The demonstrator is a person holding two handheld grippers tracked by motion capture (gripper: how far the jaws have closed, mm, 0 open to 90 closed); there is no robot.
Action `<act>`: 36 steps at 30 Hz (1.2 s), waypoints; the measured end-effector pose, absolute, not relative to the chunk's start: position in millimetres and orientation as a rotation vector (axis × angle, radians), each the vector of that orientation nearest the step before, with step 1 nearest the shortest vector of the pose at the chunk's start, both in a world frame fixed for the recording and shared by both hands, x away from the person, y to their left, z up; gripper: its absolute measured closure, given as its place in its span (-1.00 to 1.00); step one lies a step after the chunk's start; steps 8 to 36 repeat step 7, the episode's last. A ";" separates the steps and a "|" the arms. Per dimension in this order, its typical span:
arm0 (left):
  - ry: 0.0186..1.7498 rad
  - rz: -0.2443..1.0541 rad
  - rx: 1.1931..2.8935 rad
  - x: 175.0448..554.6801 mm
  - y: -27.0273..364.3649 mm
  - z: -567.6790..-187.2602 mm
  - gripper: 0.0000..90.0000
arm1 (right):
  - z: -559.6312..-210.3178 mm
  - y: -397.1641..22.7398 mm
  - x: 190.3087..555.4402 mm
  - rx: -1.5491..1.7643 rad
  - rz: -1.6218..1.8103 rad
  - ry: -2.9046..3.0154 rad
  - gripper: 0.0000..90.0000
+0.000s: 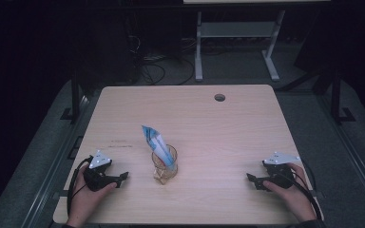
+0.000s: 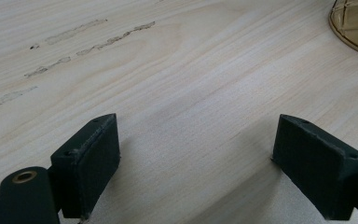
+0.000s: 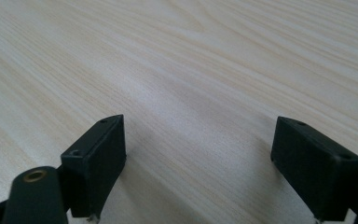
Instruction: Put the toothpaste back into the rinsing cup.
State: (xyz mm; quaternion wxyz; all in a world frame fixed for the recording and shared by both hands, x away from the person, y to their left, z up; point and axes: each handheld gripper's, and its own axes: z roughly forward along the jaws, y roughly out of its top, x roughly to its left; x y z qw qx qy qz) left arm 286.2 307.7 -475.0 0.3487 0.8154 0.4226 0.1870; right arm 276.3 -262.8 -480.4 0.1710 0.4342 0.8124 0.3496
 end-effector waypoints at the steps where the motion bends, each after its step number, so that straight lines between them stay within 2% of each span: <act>1: 1.095 0.485 2.114 286.2 307.7 -475.0 -0.69 | -481.0 -262.9 276.0 1.235 0.998 2.299 -0.65; 36: 1.102 0.488 2.112 285.7 307.5 -475.0 -0.70 | -482.0 -263.4 275.2 1.237 1.005 2.289 -0.67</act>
